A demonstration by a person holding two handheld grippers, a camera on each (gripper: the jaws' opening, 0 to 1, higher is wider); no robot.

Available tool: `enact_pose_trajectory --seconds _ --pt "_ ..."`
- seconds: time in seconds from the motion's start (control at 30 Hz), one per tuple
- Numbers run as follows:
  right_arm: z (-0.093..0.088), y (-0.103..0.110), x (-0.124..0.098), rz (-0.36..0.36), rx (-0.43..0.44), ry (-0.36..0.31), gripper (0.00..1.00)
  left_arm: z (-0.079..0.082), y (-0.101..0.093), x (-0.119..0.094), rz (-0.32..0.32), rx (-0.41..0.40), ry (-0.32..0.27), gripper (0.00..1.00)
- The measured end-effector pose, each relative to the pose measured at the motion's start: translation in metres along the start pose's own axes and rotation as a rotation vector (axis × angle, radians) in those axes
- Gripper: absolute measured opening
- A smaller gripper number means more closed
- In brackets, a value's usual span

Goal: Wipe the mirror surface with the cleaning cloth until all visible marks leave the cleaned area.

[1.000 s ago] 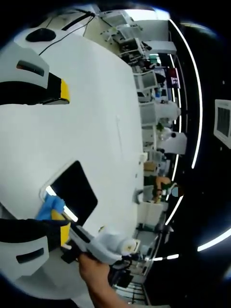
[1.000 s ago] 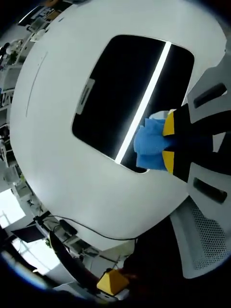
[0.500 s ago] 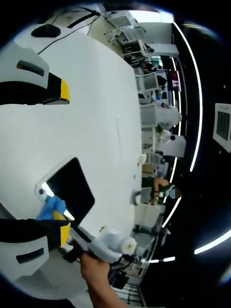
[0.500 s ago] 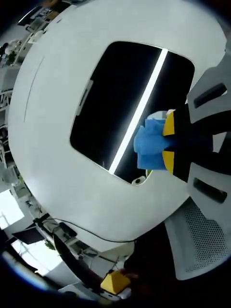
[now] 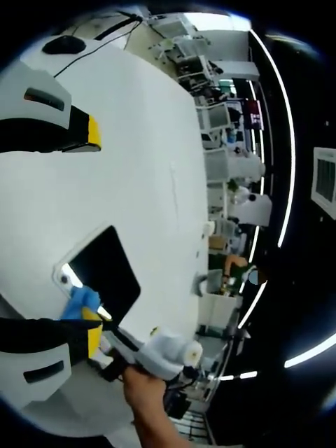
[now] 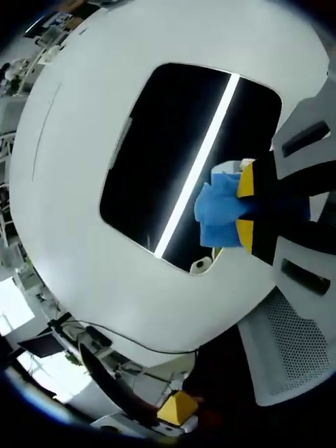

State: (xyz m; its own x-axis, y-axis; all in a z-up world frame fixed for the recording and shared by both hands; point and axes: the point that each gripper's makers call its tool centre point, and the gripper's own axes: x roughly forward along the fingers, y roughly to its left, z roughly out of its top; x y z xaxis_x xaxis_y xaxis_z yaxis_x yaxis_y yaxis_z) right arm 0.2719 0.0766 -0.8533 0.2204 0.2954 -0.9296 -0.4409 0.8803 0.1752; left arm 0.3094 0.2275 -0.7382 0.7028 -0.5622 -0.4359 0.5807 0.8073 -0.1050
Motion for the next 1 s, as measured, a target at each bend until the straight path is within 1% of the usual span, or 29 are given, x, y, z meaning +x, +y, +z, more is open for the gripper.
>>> enact_pose_trajectory --seconds 0.03,0.23,0.37,0.5,0.57,0.67,0.73,0.83,0.9,1.0 --pt "0.001 -0.001 0.000 -0.005 -0.003 -0.001 0.03 0.000 0.000 0.000 0.000 -0.017 -0.003 1.00" --pt "0.006 -0.005 0.002 -0.014 0.001 -0.004 0.03 0.000 0.001 -0.002 0.000 -0.019 -0.005 1.00" --pt "0.012 -0.009 0.003 -0.015 0.014 -0.010 0.03 -0.001 -0.004 -0.005 -0.011 -0.024 0.000 1.00" --pt "0.019 -0.013 0.005 -0.024 0.020 -0.014 0.03 0.001 -0.009 -0.009 -0.014 -0.019 -0.004 1.00" --pt "0.022 -0.015 0.006 -0.035 0.006 -0.014 0.03 0.001 -0.010 -0.009 -0.018 -0.018 -0.003 1.00" --pt "0.030 -0.019 0.007 -0.043 0.004 -0.013 0.03 0.002 -0.009 -0.012 -0.018 -0.010 -0.003 1.00" --pt "0.035 -0.024 0.008 -0.053 0.008 -0.015 0.03 0.001 -0.005 -0.013 -0.011 -0.011 -0.004 1.00" --pt "0.042 -0.028 0.010 -0.055 0.020 -0.017 0.03 0.000 0.000 -0.015 0.002 -0.025 -0.003 1.00" --pt "0.048 -0.030 0.012 -0.053 0.028 -0.017 0.03 0.002 0.003 -0.016 0.011 -0.032 -0.013 1.00" --pt "0.057 -0.034 0.015 -0.053 0.027 -0.018 0.03 0.000 0.003 -0.014 0.020 -0.047 -0.010 1.00"
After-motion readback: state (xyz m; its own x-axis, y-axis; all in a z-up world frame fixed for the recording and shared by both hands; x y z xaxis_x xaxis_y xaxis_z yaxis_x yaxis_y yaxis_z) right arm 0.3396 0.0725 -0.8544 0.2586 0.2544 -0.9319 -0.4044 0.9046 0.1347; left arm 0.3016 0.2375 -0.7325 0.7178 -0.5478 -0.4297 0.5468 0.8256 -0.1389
